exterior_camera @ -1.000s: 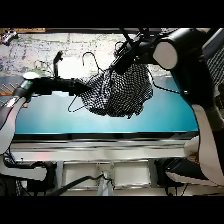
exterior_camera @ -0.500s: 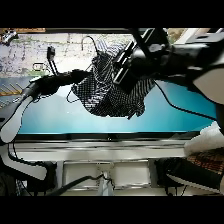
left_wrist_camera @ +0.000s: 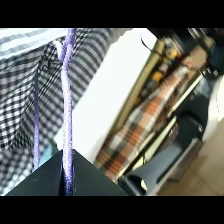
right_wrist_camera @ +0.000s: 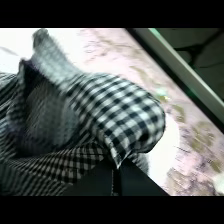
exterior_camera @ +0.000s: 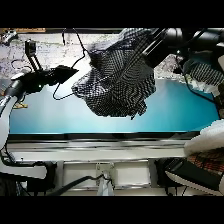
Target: Fold the clothes and pants, and hang the long-sleeved shirts on hangers.
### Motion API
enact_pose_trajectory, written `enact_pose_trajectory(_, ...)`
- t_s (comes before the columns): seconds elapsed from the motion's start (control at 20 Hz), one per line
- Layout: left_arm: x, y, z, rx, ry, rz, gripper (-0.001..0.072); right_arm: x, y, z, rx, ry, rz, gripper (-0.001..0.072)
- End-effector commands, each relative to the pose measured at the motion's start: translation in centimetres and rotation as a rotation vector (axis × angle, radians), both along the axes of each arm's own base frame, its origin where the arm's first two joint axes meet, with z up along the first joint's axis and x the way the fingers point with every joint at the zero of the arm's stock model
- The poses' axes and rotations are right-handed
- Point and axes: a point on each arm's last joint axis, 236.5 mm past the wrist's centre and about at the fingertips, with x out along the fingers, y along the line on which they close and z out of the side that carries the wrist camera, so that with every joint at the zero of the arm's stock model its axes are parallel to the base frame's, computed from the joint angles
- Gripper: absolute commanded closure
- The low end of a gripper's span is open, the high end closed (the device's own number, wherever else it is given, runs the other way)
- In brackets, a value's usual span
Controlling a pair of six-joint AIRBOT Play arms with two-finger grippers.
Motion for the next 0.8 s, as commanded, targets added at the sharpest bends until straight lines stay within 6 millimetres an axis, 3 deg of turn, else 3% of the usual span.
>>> enact_pose_trajectory(0.0, -1.1, 0.2, 1.1, 0.008, -0.030, -0.018, 0.0694, 1.3, -1.4, 0.2, 0.007, -0.016, -0.041, 0.0689)
enact_pose_trajectory(0.15, -1.0, -0.1, 2.8, -0.059, -0.049, -0.009, 0.0694, 0.9, -0.2, -0.2, 0.040, 0.012, -0.005, 0.0689)
enact_pose_trajectory(0.35, -1.6, -1.5, 3.0, -0.069, -0.048, -0.042, 0.0694, 0.7, 0.0, -0.4, 0.045, 0.023, 0.002, 0.0689)
enact_pose_trajectory(0.55, 2.1, -2.7, 1.3, 0.002, -0.002, 0.109, 0.0694, -1.1, 1.9, -1.5, 0.096, 0.115, 0.072, 0.0687)
enact_pose_trajectory(0.75, 3.7, -5.3, 0.8, 0.028, -0.027, 0.185, 0.0694, -4.4, 4.7, -2.9, 0.103, 0.218, 0.178, 0.0687)
